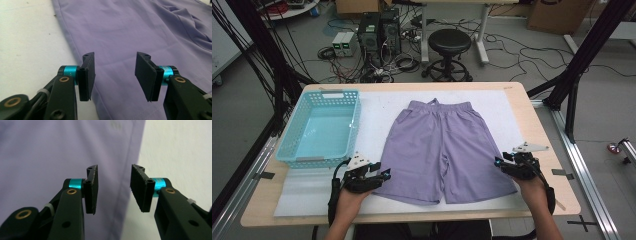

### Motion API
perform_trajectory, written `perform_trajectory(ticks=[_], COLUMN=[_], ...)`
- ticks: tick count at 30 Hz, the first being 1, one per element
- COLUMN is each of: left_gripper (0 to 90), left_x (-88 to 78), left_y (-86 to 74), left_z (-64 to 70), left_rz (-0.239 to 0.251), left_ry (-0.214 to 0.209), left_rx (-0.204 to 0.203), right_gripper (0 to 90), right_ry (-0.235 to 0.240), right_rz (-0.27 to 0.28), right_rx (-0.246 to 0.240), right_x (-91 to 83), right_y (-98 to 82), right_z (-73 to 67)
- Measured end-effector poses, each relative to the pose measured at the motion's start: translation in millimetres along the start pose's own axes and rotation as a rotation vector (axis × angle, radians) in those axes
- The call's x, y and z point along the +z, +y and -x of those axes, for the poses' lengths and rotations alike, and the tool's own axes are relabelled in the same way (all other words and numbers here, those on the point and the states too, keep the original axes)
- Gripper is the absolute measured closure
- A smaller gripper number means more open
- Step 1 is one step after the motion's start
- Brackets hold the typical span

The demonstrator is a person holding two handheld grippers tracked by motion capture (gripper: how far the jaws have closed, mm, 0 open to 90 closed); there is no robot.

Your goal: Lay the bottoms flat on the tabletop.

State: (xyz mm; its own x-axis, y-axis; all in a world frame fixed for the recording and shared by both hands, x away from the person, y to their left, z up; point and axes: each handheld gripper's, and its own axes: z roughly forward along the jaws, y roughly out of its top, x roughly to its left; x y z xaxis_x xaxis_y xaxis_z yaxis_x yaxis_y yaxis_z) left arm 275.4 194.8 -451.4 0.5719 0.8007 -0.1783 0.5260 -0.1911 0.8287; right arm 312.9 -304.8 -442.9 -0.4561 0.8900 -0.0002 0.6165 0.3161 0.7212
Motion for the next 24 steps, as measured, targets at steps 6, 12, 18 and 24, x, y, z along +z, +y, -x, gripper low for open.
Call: perform_trajectory(ticks=[6, 12, 18, 24], left_gripper=[50.1, 50.1, 49.1, 47.3], left_x=[-16.3, -27.8, -32.1, -30.3], left_y=[-10.3, -22.0, -23.5, -21.7], left_z=[-4.0, 1.8, 9.0, 4.2], left_rz=[0.026, 0.026, 0.025, 0.016], left_ry=[0.010, 0.020, 0.028, 0.045], left_rx=[-0.049, -0.057, -0.025, -0.022], right_gripper=[89.8, 71.3, 65.8, 63.0], right_ry=[-0.060, -0.104, -0.036, 0.105], right_rz=[-0.067, -0.006, 0.098, 0.176], right_rx=[-0.072, 0.026, 0.012, -0.055], right_x=[-5.9, -14.4, -29.5, -22.9], right_y=[-16.2, -25.2, -21.4, -2.0], right_z=[-2.0, -0.8, -19.2, -56.9])
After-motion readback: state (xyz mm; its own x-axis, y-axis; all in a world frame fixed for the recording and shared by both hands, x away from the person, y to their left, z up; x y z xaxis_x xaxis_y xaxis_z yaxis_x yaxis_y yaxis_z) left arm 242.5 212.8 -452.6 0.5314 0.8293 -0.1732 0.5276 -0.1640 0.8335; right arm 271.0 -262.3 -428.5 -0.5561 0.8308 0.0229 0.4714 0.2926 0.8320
